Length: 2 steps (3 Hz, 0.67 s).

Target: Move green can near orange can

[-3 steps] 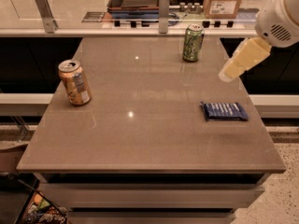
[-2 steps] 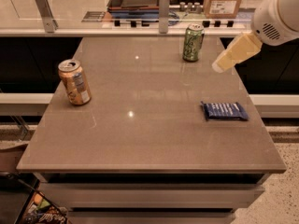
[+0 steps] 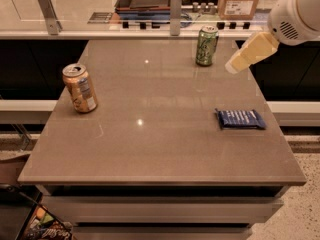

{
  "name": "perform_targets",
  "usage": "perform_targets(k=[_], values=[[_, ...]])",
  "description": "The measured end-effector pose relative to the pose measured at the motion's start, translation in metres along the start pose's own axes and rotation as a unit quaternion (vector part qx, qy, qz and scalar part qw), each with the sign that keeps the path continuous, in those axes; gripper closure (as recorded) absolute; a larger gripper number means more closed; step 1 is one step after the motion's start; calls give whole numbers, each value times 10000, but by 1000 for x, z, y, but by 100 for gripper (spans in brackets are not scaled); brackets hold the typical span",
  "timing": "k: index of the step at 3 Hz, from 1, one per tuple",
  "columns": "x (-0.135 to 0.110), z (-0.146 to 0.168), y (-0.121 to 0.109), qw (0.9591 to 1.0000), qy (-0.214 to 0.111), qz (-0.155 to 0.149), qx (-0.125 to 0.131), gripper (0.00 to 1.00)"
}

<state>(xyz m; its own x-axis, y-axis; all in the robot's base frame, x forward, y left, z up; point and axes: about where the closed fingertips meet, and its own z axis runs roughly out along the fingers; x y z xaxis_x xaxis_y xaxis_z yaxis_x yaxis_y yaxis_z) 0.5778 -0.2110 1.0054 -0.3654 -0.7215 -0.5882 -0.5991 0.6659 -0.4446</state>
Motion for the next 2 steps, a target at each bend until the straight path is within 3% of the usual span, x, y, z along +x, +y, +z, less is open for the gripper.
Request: perform_targets(k=[2], values=[[-7, 38, -30, 9957, -582, 682, 219, 0]])
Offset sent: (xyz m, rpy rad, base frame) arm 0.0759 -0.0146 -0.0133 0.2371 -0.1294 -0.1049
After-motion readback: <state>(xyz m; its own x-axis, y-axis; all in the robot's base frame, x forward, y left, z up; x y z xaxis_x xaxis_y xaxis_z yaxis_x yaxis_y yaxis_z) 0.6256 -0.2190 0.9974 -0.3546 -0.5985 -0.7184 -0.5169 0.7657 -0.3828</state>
